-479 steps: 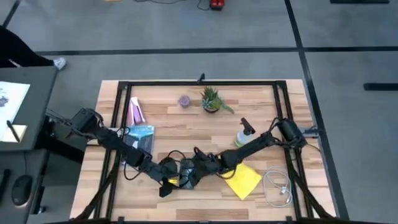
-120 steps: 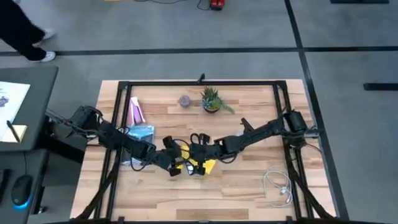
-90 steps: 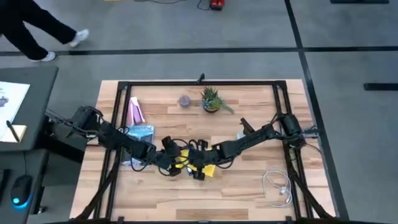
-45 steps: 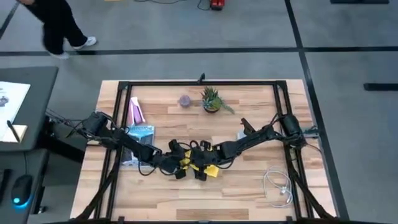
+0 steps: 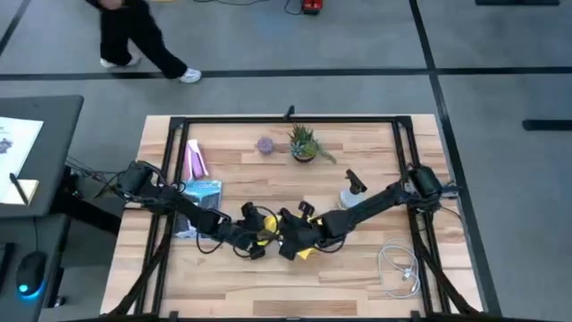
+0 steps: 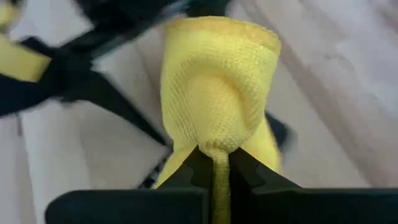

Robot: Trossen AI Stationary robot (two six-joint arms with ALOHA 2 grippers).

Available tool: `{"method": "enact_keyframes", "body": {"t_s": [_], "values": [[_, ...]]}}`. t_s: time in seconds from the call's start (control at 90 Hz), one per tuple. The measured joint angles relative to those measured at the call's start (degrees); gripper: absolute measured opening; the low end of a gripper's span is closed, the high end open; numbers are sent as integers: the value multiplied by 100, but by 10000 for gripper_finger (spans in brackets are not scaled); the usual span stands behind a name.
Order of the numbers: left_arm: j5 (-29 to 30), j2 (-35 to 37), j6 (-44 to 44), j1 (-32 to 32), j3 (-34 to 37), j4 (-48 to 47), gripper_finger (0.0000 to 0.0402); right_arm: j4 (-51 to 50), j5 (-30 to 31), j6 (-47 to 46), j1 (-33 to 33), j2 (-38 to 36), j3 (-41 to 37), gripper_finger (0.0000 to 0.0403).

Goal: Apply microfiber cloth
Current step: Wipe the cellphone with the microfiber cloth

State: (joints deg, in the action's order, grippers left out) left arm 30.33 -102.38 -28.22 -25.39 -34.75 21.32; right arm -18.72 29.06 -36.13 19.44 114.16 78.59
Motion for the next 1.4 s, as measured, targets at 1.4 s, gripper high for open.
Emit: {"method": "enact_keyframes", "body": {"t_s": [1.4], "values": [[-265,-622,245,173,-303,407,301,-184,-1281,-400,-551,366,-101,2]]}}
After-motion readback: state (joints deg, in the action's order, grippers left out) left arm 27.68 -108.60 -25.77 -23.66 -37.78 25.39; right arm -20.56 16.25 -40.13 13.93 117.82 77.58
